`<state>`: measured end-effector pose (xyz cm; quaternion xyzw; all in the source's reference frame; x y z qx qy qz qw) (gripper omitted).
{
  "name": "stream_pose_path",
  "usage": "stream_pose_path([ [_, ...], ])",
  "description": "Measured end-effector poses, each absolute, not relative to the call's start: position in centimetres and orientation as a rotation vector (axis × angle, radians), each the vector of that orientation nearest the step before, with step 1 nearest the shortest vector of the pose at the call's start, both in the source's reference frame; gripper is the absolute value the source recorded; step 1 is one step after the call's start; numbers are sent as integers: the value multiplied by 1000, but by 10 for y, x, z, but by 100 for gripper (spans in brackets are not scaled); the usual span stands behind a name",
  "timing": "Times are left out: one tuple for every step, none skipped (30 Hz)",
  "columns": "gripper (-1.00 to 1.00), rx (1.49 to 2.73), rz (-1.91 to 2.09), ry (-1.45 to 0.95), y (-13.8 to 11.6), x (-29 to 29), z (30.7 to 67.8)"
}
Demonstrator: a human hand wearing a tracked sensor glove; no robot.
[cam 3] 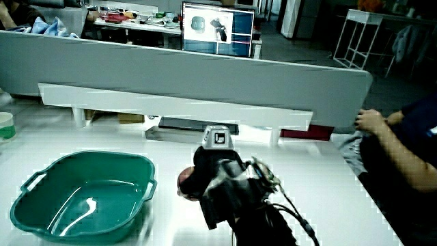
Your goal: Pick apple from desk
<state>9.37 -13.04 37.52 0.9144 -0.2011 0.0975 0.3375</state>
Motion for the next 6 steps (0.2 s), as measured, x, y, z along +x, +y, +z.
stream_pose_path([
  [100, 2385, 262, -542, -130, 89, 372],
  [100, 2387, 271, -559, -129, 84, 369],
  [100, 2388, 280, -577, -128, 79, 365],
  [100, 2379, 280, -601, -127, 75, 363],
  [100, 2375, 286, -616, -126, 70, 362],
  [100, 2371, 291, -631, -125, 66, 361],
])
